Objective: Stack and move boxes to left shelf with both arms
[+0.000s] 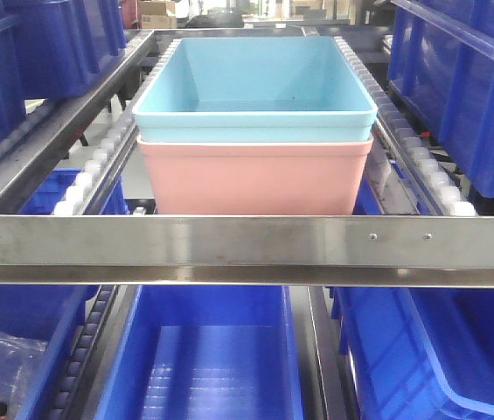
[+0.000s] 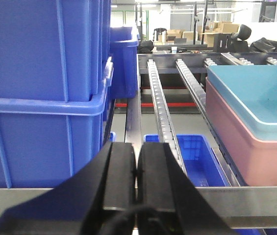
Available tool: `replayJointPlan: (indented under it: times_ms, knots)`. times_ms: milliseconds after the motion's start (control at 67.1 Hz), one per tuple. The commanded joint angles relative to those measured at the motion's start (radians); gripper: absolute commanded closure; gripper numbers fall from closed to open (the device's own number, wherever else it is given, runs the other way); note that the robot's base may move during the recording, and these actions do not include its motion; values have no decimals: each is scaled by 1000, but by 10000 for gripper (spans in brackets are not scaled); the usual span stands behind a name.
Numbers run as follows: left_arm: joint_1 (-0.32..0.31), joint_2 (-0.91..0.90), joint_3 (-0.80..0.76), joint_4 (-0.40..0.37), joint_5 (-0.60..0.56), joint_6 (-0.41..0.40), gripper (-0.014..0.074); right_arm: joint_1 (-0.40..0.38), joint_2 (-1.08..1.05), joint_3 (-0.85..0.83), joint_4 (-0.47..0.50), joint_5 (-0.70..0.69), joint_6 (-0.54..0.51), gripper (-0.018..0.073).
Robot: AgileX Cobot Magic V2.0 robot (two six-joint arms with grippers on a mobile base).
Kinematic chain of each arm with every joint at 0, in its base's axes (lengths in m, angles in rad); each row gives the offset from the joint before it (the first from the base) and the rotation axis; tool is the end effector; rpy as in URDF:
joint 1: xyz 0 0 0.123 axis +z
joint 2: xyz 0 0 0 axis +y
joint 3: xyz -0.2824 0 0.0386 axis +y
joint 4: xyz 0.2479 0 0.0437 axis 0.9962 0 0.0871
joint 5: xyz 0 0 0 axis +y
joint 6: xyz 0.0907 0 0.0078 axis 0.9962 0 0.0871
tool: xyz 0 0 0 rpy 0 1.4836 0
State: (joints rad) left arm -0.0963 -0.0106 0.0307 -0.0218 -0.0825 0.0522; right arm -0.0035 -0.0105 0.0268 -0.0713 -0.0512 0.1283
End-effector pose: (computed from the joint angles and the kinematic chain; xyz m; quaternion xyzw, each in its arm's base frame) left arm 0.0557 -0.0052 0.2108 0.0406 0.6510 -0.0244 0.7576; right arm 0.0562 0.0001 0.2092 0.0187 0.6624 0.0213 0.7486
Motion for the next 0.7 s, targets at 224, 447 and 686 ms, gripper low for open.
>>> replayJointPlan:
  times_ms: [224,447,686]
  knots:
    - [1,-15,24,-5,-27,-7,599,-5,-3,1,3,-90,-11,510]
    - [1,-15,24,-5,-27,-7,599,-5,-3,1,3,-90,-11,510]
    - [1,-15,24,-5,-27,-7,599,-5,-3,1,3,-90,-11,510]
